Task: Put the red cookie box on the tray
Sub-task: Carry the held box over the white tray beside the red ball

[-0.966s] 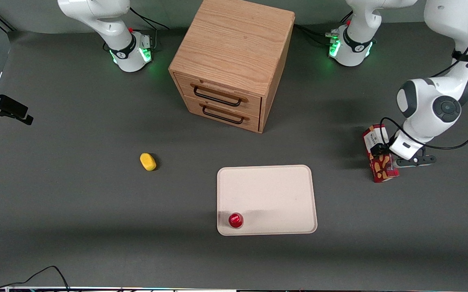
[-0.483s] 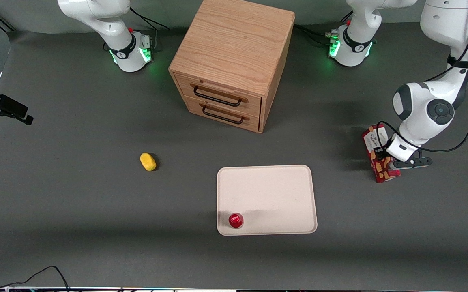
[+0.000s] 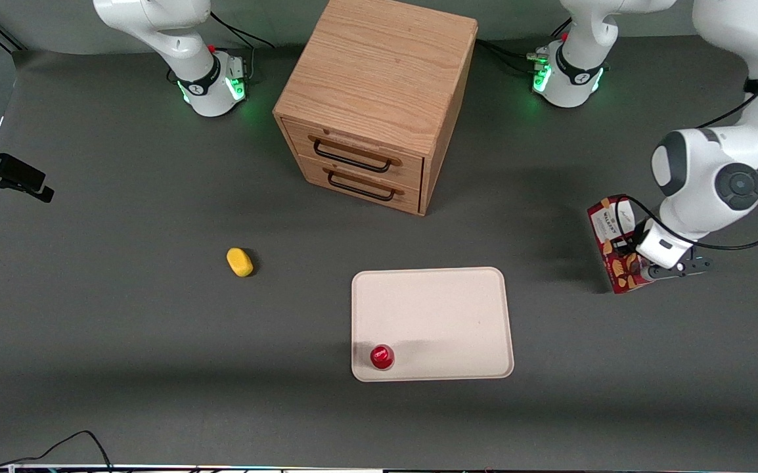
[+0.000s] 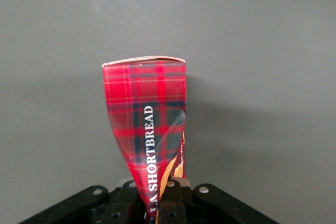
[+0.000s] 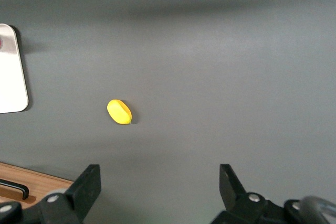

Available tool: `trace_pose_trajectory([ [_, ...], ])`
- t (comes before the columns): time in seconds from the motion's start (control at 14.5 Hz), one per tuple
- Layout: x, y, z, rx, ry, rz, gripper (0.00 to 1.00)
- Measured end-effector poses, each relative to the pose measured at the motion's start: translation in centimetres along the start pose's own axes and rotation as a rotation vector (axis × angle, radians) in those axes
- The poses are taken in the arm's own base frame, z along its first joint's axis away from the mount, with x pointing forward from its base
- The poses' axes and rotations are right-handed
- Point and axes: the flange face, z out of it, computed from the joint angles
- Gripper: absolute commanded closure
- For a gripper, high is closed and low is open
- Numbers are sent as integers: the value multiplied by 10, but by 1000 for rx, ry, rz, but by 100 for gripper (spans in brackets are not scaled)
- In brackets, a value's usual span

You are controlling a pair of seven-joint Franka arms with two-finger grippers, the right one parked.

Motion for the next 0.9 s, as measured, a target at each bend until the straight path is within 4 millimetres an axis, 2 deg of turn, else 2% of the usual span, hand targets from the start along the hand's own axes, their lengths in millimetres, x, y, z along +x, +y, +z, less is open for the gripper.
trace_pose_trajectory([
  [0.14, 10, 47, -57, -12, -1, -50, 100],
  [0.21, 12, 74, -75, -23, 14, -84, 100],
  [0.34, 12, 131, -87, -52, 34, -163, 100],
  [0.55, 25, 202, -67, -106, 44, -270, 100],
  [0.69, 33, 239, -35, -147, 62, -312, 100],
  [0.9, 29, 285, 21, -162, 63, -298, 100],
])
